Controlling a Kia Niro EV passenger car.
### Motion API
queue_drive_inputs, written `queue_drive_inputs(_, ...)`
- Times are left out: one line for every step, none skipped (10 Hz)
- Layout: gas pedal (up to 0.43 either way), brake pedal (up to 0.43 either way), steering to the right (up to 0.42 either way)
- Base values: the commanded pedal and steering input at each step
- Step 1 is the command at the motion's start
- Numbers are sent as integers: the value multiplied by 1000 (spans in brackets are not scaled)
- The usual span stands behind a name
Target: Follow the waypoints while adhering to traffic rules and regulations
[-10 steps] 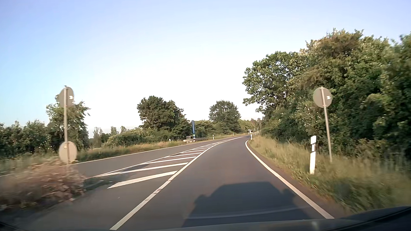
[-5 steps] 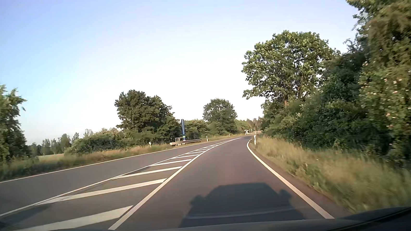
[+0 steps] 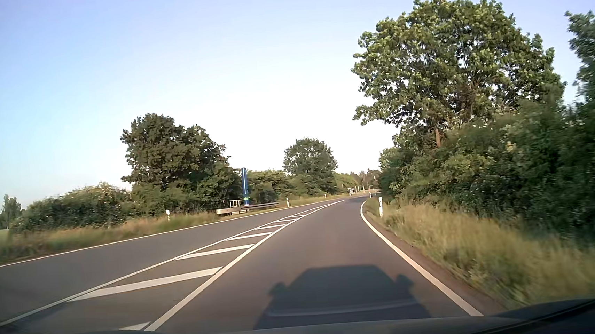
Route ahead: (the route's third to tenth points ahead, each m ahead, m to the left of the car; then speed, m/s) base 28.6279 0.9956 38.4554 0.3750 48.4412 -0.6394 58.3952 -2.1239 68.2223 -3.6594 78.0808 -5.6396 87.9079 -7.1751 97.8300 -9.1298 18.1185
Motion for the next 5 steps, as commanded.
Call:
queue_drive_inputs(197, 12, 14)
queue_drive_inputs(197, 12, 14)
queue_drive_inputs(197, 12, 14)
queue_drive_inputs(197, 12, 14)
queue_drive_inputs(197, 12, 14)
